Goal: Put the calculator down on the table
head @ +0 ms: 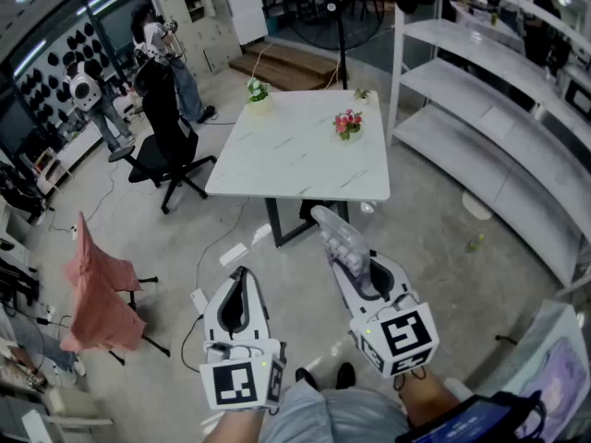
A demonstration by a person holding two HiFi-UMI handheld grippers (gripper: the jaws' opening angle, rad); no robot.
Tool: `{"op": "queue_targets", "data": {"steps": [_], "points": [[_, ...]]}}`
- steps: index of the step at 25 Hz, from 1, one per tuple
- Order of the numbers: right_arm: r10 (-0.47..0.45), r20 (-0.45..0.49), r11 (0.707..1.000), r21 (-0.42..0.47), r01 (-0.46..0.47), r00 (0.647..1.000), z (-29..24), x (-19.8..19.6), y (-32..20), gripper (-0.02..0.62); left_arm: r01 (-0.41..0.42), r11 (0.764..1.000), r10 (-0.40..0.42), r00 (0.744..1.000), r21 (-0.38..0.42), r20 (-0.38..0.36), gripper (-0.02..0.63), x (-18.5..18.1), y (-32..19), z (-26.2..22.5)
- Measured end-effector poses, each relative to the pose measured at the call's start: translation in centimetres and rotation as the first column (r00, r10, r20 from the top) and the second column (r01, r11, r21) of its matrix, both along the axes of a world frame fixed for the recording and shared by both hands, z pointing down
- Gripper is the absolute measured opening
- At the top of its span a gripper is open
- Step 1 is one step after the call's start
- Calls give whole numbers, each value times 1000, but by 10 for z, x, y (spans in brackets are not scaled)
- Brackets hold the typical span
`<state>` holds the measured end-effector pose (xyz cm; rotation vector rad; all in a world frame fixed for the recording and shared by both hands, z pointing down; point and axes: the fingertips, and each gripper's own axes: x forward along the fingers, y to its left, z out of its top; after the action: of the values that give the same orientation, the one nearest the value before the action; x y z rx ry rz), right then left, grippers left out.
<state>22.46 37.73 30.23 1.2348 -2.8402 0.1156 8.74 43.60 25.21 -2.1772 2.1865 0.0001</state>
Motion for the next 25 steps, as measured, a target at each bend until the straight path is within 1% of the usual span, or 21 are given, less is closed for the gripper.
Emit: {"op": "queue_targets", "data": {"steps": [3,9,15,19,25], "points": [[-2,-9,1000,-13,2,1000,3,0,-2,146,-1,1000,1,1000,2,2,8,0,-3,2],[10,24,1000,-14,-9,1000,-1,14,-6,146,18,1000,-18,1000,-5,3,8,6,-4,1],[10,20,999,-43,-10,1000,9,14,-17,147,35,999,-35,999,-39,-3,8,-1,-8,15],[21,9,998,-61,-21,1000,19,5,-39,147,48,997,-50,999,-64,-21,8,-20,-24,29],[19,-7,996,-82,-19,1000,37,-33,-90,147,55,994,-59,997,-91,-43,8,-61,-81,52]]}}
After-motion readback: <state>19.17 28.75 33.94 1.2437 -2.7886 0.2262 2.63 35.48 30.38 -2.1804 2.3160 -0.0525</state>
